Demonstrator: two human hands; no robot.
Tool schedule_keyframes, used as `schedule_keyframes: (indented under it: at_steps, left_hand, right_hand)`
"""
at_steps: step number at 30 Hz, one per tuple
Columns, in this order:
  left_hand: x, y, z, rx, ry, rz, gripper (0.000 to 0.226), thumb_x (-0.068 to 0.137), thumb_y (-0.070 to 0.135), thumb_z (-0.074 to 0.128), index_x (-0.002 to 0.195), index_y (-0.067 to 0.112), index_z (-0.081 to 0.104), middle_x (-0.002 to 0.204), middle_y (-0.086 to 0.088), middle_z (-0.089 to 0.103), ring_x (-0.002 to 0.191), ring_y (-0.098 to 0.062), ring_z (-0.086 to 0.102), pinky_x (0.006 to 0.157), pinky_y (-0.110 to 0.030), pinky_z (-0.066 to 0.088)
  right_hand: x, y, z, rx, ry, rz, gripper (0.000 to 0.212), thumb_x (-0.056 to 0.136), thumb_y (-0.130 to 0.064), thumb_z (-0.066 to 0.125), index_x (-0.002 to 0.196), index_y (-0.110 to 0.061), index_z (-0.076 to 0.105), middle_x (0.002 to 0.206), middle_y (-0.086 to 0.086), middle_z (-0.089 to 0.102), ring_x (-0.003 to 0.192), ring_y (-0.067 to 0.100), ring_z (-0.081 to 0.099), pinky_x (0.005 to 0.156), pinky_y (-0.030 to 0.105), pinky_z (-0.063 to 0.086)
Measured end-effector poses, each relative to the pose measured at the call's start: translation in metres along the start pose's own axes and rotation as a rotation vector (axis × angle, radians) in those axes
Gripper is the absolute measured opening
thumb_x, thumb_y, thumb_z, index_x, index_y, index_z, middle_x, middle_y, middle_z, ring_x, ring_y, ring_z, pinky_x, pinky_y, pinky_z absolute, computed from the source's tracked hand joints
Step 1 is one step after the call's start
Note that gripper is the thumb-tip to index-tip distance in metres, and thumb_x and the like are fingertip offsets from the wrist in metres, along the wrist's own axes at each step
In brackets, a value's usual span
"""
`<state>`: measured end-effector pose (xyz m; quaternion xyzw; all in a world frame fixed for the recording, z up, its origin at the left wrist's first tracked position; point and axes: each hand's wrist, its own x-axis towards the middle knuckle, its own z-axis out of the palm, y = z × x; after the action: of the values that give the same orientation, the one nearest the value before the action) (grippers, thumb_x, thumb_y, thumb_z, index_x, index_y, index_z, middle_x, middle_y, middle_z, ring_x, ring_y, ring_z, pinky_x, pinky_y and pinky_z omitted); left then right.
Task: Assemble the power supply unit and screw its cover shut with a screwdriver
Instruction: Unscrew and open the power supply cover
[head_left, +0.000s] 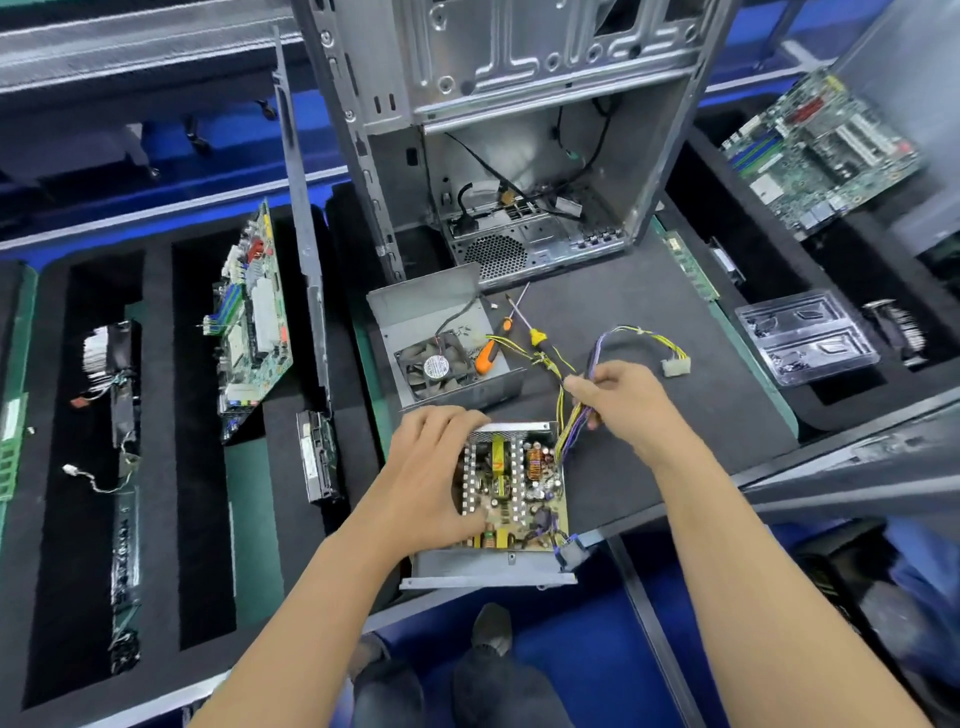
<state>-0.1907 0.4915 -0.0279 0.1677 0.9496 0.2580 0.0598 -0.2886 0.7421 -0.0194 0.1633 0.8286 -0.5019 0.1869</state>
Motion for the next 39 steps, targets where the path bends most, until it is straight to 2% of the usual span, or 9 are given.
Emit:
schedule_keyframes:
  at_steps: [7,11,13,15,18,22,27,33,39]
  left_hand:
    - [-0.001,0.009,-0.002,-0.055,0.025,-0.044,0.080,0.067,0.046,0.055,0.141,0.022,0.039,0.132,0.010,0.033,0.129,-0.018,0.026,0.111,-0.035,0.029]
    - [-0.002,0.008,-0.002,-0.014,0.012,-0.024,0.086,0.070,0.050,0.068,0.146,0.024,0.036,0.135,0.009,0.034,0.131,-0.018,0.025,0.113,-0.038,0.028]
    - [-0.005,0.005,-0.004,0.016,0.012,-0.011,0.099,0.068,0.069,0.071,0.150,0.028,0.034,0.139,0.011,0.034,0.135,-0.017,0.024,0.114,-0.035,0.021]
    - [-0.009,0.002,-0.006,0.045,0.014,-0.008,0.114,0.060,0.087,0.065,0.153,0.031,0.028,0.144,0.012,0.032,0.138,-0.016,0.023,0.115,-0.037,0.015]
    - [-0.015,-0.002,-0.007,0.081,-0.019,-0.003,0.130,0.053,0.092,0.063,0.158,0.030,0.016,0.152,0.008,0.025,0.145,-0.018,0.018,0.118,-0.040,0.015]
    - [-0.015,-0.005,-0.006,0.110,-0.052,0.018,0.128,0.058,0.079,0.073,0.158,0.029,0.011,0.152,0.005,0.024,0.146,-0.023,0.015,0.121,-0.041,0.019]
    - [-0.014,-0.001,-0.003,0.102,-0.027,-0.008,0.121,0.061,0.065,0.076,0.157,0.022,0.016,0.149,0.003,0.028,0.145,-0.024,0.015,0.121,-0.045,0.024]
    - [-0.013,-0.005,-0.003,0.166,-0.080,-0.009,0.128,0.062,0.078,0.067,0.158,0.026,0.001,0.152,0.002,0.023,0.146,-0.025,0.011,0.121,-0.042,0.016]
    - [-0.014,-0.002,0.000,0.145,-0.035,-0.012,0.126,0.060,0.075,0.070,0.158,0.023,0.009,0.151,0.001,0.025,0.146,-0.026,0.012,0.120,-0.043,0.019]
  right_hand:
    - [0.010,-0.008,0.024,0.160,-0.092,-0.023,0.020,0.086,-0.033,0.075,0.086,-0.014,0.071,0.076,0.003,0.068,0.065,0.018,0.057,0.063,0.029,0.050]
    - [0.005,-0.009,0.019,-0.039,0.009,0.027,0.034,0.078,-0.054,0.074,0.091,-0.023,0.069,0.080,0.000,0.072,0.060,0.013,0.064,0.066,0.034,0.058]
    - [0.000,-0.010,0.008,-0.197,-0.089,0.095,0.044,0.081,-0.064,0.065,0.089,-0.021,0.069,0.073,-0.001,0.073,0.053,0.012,0.062,0.056,0.027,0.053]
    - [-0.004,-0.007,0.001,-0.172,-0.276,0.150,0.041,0.088,-0.057,0.064,0.093,-0.016,0.070,0.075,0.002,0.074,0.054,0.012,0.062,0.051,0.022,0.046]
    - [-0.010,0.002,-0.004,-0.021,-0.446,0.146,0.027,0.095,-0.032,0.065,0.093,-0.006,0.070,0.077,0.010,0.073,0.059,0.013,0.060,0.061,0.024,0.050]
    - [-0.008,0.001,0.001,0.061,-0.343,0.119,0.025,0.094,-0.020,0.068,0.089,0.004,0.071,0.076,0.015,0.071,0.056,0.012,0.061,0.060,0.021,0.054]
    - [-0.011,-0.007,0.015,0.080,-0.170,0.094,0.021,0.088,-0.027,0.075,0.084,-0.006,0.074,0.060,0.006,0.068,0.047,0.007,0.054,0.046,0.016,0.044]
    - [-0.012,-0.008,0.018,0.196,-0.214,0.149,0.016,0.093,-0.021,0.070,0.086,-0.007,0.069,0.056,0.001,0.064,0.058,0.013,0.058,0.060,0.023,0.053]
    - [-0.006,-0.011,0.020,0.167,-0.266,0.127,0.014,0.095,-0.003,0.061,0.092,-0.006,0.073,0.070,0.005,0.064,0.062,0.010,0.058,0.055,0.020,0.048]
